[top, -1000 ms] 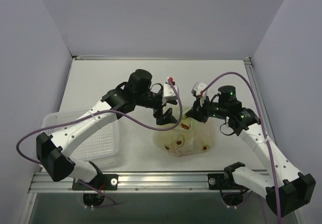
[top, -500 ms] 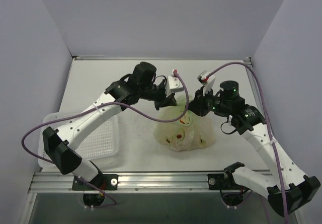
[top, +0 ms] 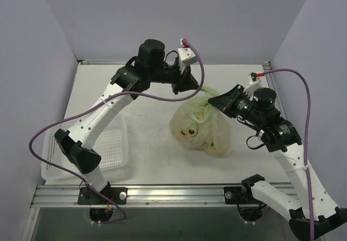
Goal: Place the fake fruits into the plastic bag and tie a complex knot
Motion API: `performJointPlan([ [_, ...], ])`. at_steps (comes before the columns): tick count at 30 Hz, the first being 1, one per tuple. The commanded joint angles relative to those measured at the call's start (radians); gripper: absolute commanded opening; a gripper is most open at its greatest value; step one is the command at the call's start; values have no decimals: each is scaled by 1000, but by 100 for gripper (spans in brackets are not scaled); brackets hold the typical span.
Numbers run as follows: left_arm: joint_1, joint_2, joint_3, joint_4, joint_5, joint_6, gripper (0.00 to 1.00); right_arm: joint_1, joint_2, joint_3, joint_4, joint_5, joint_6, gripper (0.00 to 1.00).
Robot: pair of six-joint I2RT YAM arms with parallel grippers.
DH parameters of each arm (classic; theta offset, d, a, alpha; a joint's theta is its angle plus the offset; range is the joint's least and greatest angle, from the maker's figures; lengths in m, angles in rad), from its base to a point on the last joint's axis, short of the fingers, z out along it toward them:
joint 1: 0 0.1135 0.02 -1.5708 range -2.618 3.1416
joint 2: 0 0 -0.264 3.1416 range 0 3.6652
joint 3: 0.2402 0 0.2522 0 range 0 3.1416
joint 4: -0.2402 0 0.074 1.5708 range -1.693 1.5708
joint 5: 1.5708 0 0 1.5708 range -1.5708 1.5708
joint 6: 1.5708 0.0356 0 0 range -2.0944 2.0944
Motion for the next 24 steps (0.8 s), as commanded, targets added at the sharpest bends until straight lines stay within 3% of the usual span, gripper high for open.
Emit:
performJointPlan([
  [1, 26, 4, 68, 12, 8, -123, 0, -32, -43, -47, -22, 112, 220, 0],
  [4, 26, -2, 42, 18, 16, -270, 0, -129, -49, -131, -30, 118, 318, 0],
  [9, 25, -94, -243, 197, 71, -517, 0, -152, -51, -280, 29, 126, 310, 0],
  [11, 10, -131, -351, 261, 22, -610, 0, -145, -33, -308, 68, 118, 312, 0],
  [16, -35, -219, -664, 422, -128, -664, 0, -114, -8, -362, 159, 124, 277, 0],
  [21, -95, -199, -736, 517, -157, -678, 0, -88, -10, -385, 217, 106, 240, 0],
  [24, -151, -168, -747, 493, -240, -651, 0, -82, -10, -389, 256, 75, 214, 0],
])
